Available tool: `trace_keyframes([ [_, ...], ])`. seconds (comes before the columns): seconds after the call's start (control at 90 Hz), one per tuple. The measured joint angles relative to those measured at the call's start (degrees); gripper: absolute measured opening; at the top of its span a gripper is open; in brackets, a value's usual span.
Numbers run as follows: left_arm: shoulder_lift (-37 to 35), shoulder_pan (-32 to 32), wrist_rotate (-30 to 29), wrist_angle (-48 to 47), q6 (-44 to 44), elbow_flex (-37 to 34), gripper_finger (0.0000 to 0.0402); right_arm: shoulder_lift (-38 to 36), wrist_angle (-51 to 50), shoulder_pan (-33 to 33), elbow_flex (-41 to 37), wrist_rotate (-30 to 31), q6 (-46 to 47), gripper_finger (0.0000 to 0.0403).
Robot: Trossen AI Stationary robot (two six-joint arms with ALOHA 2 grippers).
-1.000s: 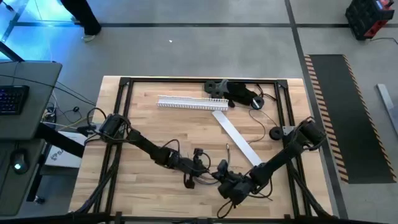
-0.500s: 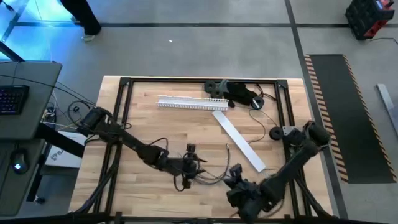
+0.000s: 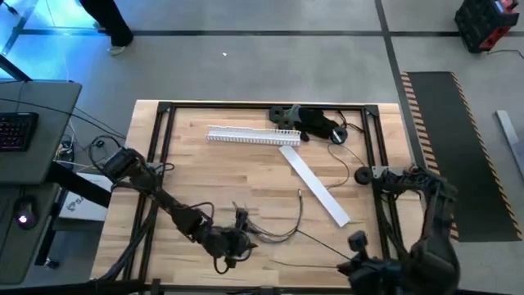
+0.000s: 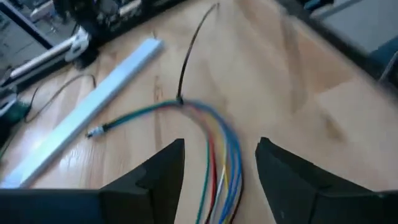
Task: Ziptie cables
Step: Wrap the wire cables with the black zip tie
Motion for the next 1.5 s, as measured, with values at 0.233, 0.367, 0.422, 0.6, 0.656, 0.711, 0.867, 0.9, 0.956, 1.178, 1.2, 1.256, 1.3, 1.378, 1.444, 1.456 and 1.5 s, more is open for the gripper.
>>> trace_keyframes([
  [0.233, 2.11, 6.11, 12.81, -7.83, -7.21, 0.00, 0.0178, 0.07, 1.29, 0.71, -1.72, -3.24, 8.32, 0.0000],
  [0.367, 2.00, 8.33, 22.55, -11.59, -7.48, -0.04, 0.0178, 0.17, 1.91, 0.75, -1.78, -3.30, 11.08, 0.0000],
  [0.422, 1.94, 9.06, 26.01, -12.05, -7.50, 0.00, 0.0178, 0.37, 2.51, 0.75, -1.78, -3.20, 11.08, 0.0000],
  [0.6, 1.74, 10.83, 26.47, -17.08, -5.64, 0.11, 0.0196, 1.15, 3.76, 0.60, -1.81, -3.13, 10.99, 0.0000],
  [0.656, 1.74, 10.84, 25.46, -17.47, -4.81, 0.13, 0.0204, 1.60, 3.79, 0.47, -1.81, -3.11, 11.06, 0.0000],
  [0.711, 1.70, 10.79, 25.11, -17.25, -4.62, 0.23, 0.0211, 2.19, 3.88, 0.47, -1.81, -3.25, 10.99, 0.0000],
  [0.867, 1.52, 9.00, 21.26, -20.64, -2.38, 3.23, 0.0218, 2.71, 4.05, 0.36, -1.89, -4.07, 10.97, 0.0000],
  [0.9, 1.45, 8.79, 19.65, -21.67, -1.46, 3.74, 0.0218, 2.82, 4.07, 0.36, -1.87, -4.22, 10.97, 0.0000],
  [0.956, 1.37, 8.73, 17.97, -23.44, -0.83, 3.96, 0.0218, 3.00, 4.05, 0.33, -1.87, -4.22, 10.87, 0.0000],
  [1.178, 3.56, 10.97, 20.68, -27.28, -3.01, 4.22, 0.0218, 2.99, 4.23, 0.23, -1.87, -3.85, 10.99, 0.0000],
  [1.2, 3.89, 11.22, 20.87, -27.75, -3.27, 4.25, 0.0218, 2.99, 4.25, 0.23, -1.87, -3.46, 10.80, 0.0000],
  [1.256, 4.77, 11.97, 22.56, -28.10, -4.34, 4.34, 0.0218, 2.99, 4.35, 0.23, -1.88, -2.87, 9.76, 0.0000],
  [1.3, 5.39, 12.77, 24.97, -28.28, -5.51, 4.44, 0.0212, 3.04, 4.84, 0.12, -1.87, -2.69, 9.49, 0.0000],
  [1.378, 6.09, 13.86, 29.31, -28.59, -8.12, 4.49, 0.0189, 3.16, 6.05, -0.17, -1.87, -2.36, 9.38, 0.0000],
  [1.444, 6.37, 14.69, 31.61, -28.95, -9.68, 4.50, 0.0151, 3.19, 7.36, -0.43, -1.87, -1.52, 8.11, 0.0000],
  [1.456, 6.37, 14.80, 31.98, -28.99, -9.83, 4.50, 0.0144, 3.19, 7.63, -0.44, -1.87, -1.39, 7.72, 0.0000],
  [1.5, 6.38, 15.18, 33.37, -28.99, -10.22, 4.50, 0.0110, 3.20, 8.90, -0.45, -1.87, -0.25, 6.27, 0.0000],
])
